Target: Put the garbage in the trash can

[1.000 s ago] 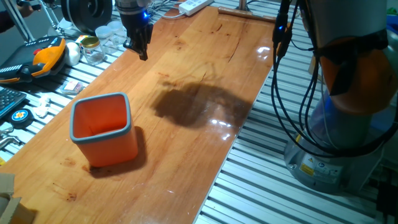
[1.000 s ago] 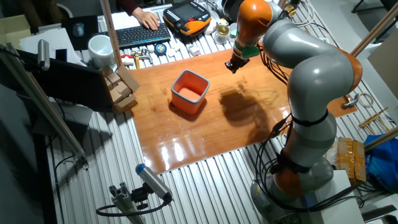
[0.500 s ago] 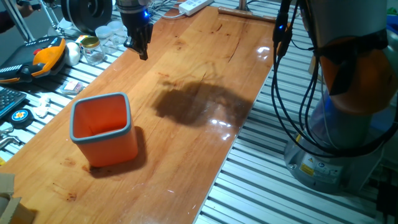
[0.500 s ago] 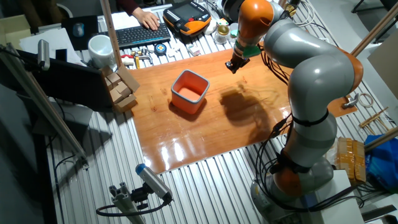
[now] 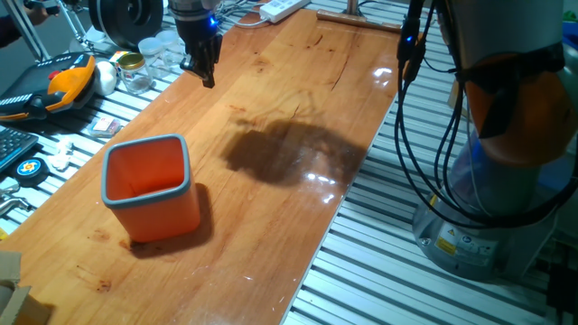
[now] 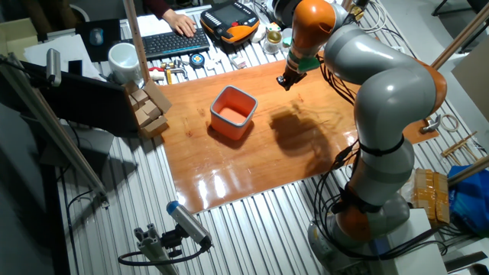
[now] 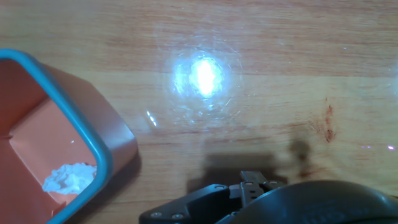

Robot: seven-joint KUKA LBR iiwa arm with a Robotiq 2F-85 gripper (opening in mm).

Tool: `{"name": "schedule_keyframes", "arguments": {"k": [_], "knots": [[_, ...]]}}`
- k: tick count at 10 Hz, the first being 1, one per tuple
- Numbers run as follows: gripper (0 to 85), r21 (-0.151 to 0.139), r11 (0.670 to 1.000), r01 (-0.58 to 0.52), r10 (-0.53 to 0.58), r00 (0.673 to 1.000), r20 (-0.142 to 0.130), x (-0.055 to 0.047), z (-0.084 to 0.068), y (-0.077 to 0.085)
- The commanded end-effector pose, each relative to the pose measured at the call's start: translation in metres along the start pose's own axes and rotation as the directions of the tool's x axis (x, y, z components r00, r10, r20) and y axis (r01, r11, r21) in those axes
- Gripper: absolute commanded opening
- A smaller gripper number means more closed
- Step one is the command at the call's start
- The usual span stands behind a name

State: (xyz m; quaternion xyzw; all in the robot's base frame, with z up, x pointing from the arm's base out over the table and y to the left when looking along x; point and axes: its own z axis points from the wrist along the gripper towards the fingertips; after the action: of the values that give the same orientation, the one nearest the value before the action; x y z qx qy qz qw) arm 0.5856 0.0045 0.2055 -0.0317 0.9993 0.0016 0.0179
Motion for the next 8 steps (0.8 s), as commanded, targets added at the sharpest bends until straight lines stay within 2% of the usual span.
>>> {"name": "schedule_keyframes", "arguments": {"k": [1, 8], "knots": [[0.0, 0.001, 1.0, 0.0, 0.0, 1.0, 0.002, 0.0, -0.0001, 0.0], [0.0, 0.0, 1.0, 0.008, -0.008, 1.0, 0.003, -0.0002, -0.0004, 0.0]]}}
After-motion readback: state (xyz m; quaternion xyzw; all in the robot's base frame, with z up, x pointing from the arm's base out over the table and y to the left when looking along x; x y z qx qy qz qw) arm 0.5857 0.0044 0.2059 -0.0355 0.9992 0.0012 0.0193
